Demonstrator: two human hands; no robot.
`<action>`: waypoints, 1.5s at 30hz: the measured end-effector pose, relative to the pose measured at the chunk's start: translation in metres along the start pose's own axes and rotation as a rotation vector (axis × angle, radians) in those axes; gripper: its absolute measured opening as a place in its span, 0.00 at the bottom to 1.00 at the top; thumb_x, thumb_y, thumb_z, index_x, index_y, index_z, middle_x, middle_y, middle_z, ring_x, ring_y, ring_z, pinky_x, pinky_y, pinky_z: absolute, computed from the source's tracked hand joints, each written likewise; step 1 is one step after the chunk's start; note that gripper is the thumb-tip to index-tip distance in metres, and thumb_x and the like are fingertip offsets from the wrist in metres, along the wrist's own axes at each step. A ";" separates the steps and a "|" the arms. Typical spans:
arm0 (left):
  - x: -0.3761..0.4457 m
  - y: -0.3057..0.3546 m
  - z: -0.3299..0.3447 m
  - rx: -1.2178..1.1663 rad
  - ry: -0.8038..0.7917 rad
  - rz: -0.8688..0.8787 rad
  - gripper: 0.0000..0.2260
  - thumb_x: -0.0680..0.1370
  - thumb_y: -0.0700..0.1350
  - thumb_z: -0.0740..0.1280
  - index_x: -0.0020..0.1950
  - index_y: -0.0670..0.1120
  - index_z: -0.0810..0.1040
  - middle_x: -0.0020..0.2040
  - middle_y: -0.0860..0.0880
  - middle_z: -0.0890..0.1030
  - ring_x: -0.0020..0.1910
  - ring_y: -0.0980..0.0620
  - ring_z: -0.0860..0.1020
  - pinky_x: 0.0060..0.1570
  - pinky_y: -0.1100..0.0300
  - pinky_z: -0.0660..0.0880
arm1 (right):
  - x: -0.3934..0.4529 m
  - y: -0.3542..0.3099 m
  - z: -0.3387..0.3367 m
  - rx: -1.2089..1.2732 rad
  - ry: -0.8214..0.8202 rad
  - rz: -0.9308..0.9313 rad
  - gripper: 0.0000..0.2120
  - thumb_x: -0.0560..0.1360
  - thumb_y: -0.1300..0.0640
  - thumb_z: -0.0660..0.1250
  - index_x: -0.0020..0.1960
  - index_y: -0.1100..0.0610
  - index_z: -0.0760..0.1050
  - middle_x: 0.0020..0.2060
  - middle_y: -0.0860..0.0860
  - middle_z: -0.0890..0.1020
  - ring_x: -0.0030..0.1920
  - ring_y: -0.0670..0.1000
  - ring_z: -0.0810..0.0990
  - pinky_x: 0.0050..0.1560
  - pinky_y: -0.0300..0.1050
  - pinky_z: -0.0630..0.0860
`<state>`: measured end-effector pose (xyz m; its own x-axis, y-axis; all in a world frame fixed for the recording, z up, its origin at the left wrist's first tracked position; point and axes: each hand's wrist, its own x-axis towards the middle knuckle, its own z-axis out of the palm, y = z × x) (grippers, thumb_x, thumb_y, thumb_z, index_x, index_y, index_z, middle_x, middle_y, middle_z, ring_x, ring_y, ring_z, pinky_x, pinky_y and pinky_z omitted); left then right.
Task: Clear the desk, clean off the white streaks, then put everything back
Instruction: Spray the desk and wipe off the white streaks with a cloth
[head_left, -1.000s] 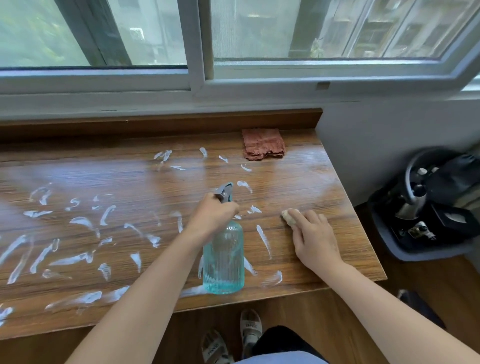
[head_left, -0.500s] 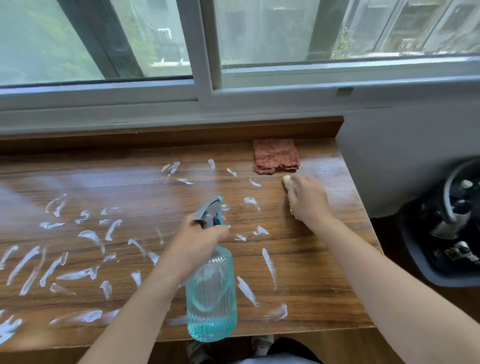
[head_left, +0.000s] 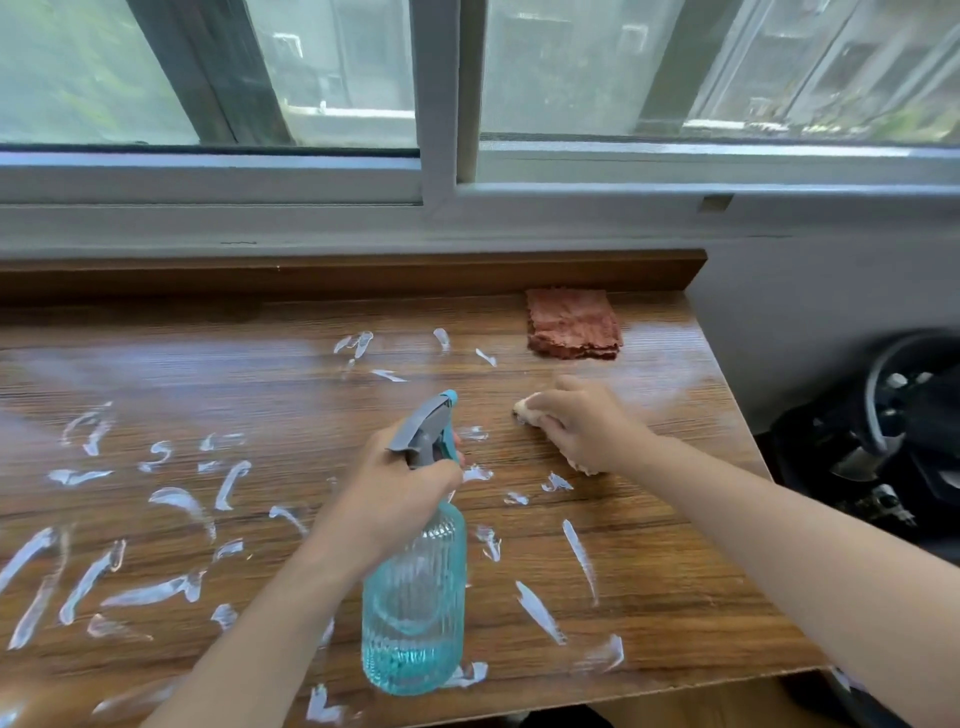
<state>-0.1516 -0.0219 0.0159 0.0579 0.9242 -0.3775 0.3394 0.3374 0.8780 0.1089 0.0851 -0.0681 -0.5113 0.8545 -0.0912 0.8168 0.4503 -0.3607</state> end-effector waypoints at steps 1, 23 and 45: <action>0.001 0.000 -0.001 0.006 -0.006 0.004 0.06 0.72 0.44 0.68 0.49 0.48 0.78 0.42 0.40 0.78 0.36 0.50 0.70 0.40 0.52 0.68 | 0.001 0.001 -0.005 -0.017 -0.020 -0.005 0.13 0.82 0.53 0.65 0.65 0.49 0.79 0.49 0.43 0.75 0.46 0.48 0.77 0.47 0.49 0.79; -0.006 -0.002 0.008 0.073 0.065 -0.035 0.14 0.73 0.44 0.68 0.54 0.37 0.74 0.34 0.50 0.65 0.33 0.50 0.62 0.37 0.50 0.63 | 0.046 -0.013 -0.001 0.018 0.151 0.076 0.10 0.84 0.53 0.61 0.56 0.51 0.81 0.45 0.46 0.74 0.44 0.52 0.77 0.45 0.50 0.76; -0.015 -0.003 0.014 0.141 0.078 -0.012 0.09 0.76 0.40 0.68 0.52 0.37 0.72 0.33 0.50 0.65 0.32 0.50 0.62 0.36 0.52 0.63 | 0.007 0.012 -0.009 0.035 0.170 0.106 0.11 0.83 0.47 0.62 0.59 0.49 0.80 0.44 0.44 0.79 0.45 0.49 0.81 0.48 0.47 0.78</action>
<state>-0.1407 -0.0389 0.0148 -0.0183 0.9333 -0.3587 0.4680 0.3250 0.8218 0.1177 0.0994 -0.0645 -0.3678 0.9296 0.0263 0.8524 0.3482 -0.3901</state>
